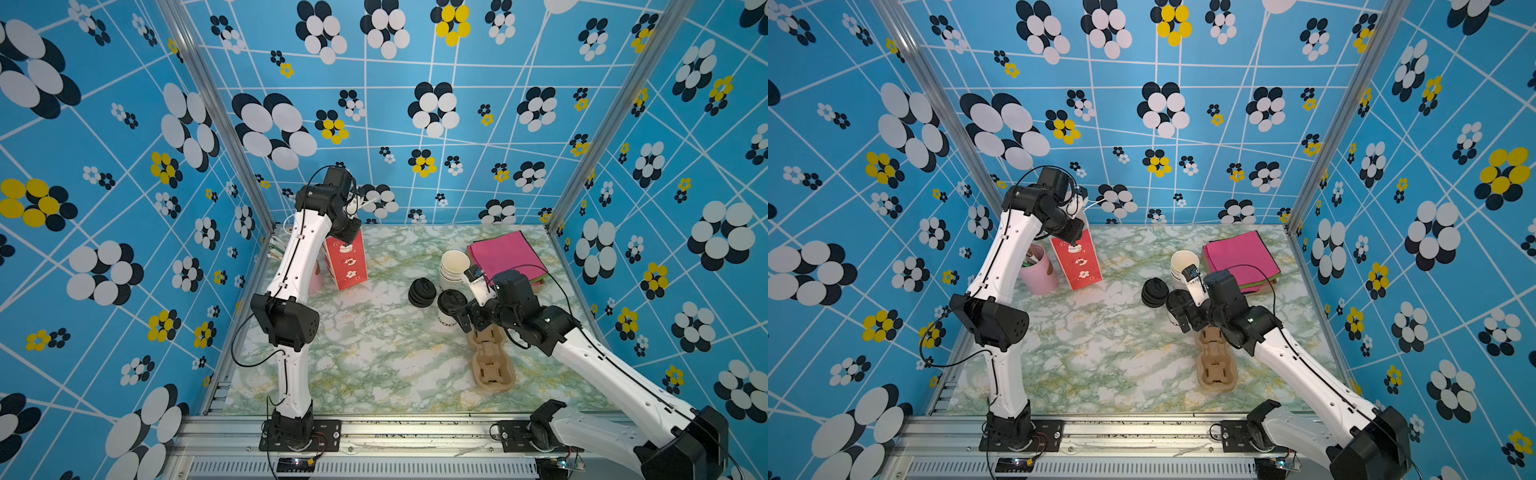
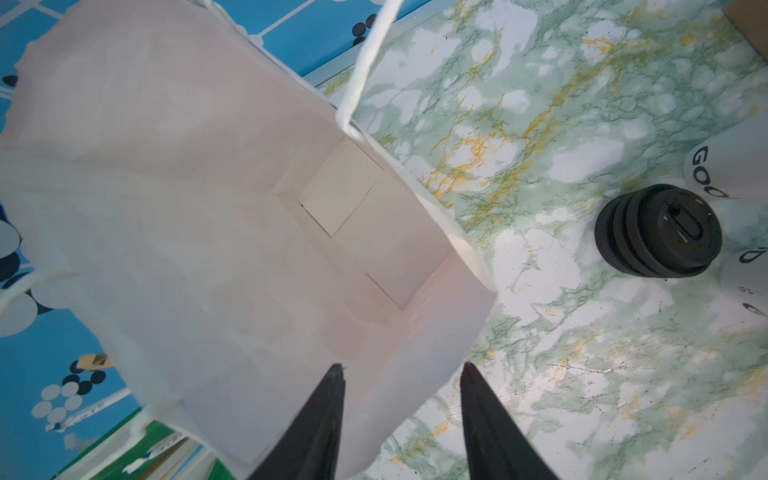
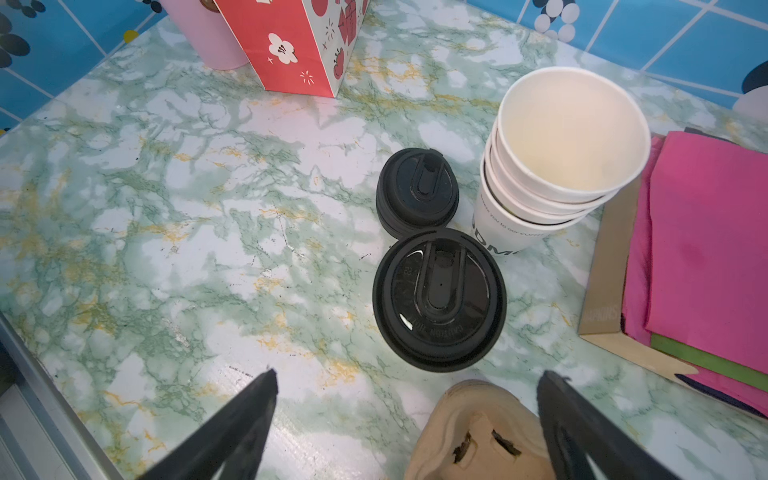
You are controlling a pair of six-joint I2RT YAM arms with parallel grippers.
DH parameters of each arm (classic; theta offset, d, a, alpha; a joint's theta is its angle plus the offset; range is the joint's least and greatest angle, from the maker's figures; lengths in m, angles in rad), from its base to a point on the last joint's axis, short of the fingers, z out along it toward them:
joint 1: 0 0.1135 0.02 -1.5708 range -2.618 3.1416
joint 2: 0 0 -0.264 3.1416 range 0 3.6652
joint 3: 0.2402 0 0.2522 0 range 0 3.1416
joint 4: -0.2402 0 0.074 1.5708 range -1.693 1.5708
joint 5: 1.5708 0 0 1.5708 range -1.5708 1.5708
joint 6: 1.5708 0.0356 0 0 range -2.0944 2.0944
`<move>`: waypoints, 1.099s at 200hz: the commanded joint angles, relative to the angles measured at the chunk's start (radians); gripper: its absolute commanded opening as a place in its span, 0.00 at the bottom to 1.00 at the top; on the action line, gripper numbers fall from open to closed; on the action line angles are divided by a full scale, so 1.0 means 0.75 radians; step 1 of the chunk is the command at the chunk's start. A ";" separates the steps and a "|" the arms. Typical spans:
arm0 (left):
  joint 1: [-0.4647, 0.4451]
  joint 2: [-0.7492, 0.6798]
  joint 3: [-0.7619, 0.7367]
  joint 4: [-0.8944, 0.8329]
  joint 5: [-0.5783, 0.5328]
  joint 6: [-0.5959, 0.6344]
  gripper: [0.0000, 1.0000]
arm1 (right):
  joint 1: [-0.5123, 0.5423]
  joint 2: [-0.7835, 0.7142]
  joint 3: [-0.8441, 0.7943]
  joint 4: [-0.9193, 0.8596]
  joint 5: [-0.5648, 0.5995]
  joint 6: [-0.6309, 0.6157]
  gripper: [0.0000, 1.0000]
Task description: Pack the takeout coffee
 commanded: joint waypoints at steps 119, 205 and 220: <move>-0.050 -0.036 0.030 -0.085 0.007 -0.027 0.00 | -0.007 -0.020 -0.045 0.036 -0.010 0.039 0.99; -0.325 -0.299 -0.189 -0.225 -0.086 -0.177 0.00 | -0.007 -0.067 -0.074 0.041 -0.017 0.049 0.99; -0.385 -0.356 -0.226 -0.283 -0.112 -0.212 0.00 | -0.007 -0.079 -0.084 0.044 -0.019 0.051 0.99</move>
